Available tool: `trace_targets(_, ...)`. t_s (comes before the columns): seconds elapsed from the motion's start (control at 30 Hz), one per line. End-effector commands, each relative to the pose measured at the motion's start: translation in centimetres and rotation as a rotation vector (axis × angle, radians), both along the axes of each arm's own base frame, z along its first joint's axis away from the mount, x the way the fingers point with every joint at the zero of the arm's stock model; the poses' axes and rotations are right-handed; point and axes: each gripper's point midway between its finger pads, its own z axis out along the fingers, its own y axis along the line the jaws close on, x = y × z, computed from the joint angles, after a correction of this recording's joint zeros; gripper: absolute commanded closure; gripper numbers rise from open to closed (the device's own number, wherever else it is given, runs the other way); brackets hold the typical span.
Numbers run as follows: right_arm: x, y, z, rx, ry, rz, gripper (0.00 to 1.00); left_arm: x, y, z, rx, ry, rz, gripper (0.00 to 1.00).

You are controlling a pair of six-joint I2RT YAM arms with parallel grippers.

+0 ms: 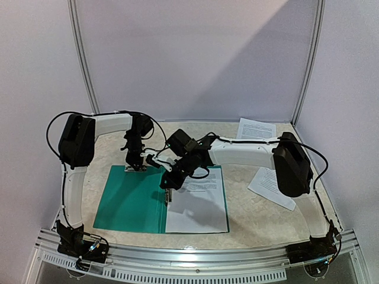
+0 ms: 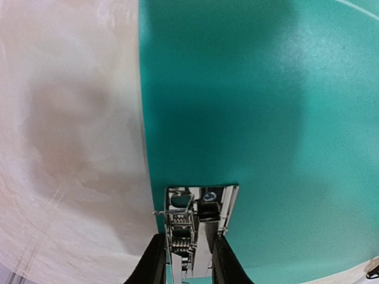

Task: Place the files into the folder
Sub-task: Clamp the file at the center of the board.

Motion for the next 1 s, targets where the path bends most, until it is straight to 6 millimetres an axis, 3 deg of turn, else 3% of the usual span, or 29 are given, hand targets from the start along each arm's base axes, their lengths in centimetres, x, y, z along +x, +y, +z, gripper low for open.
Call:
trace_targets(0.0,-0.3,0.4,-0.5,-0.007,0.004,0.018,0.95,-1.8,1.2,-3.0,0.071,0.099,-0.013,0.79)
trace_targets(0.23,-0.8,-0.9,-1.7,-0.078,-0.035,0.088,1.00,-1.8,1.2,-3.1,0.079,0.100,-0.016,0.80)
trace_targets(0.4,-0.5,-1.7,-1.6,-0.124,-0.087,0.117,1.00,-1.8,1.2,-3.1,0.111,0.076,-0.027,0.95)
trace_targets(0.7,-0.6,-3.2,-2.9,-0.199,-0.105,0.126,1.00,-1.9,1.4,-3.3,0.182,0.001,-0.082,0.95)
trace_targets(0.97,-1.4,-5.0,-5.4,-0.285,-0.116,0.157,1.00,-1.9,1.4,-3.5,0.216,-0.008,-0.096,0.95)
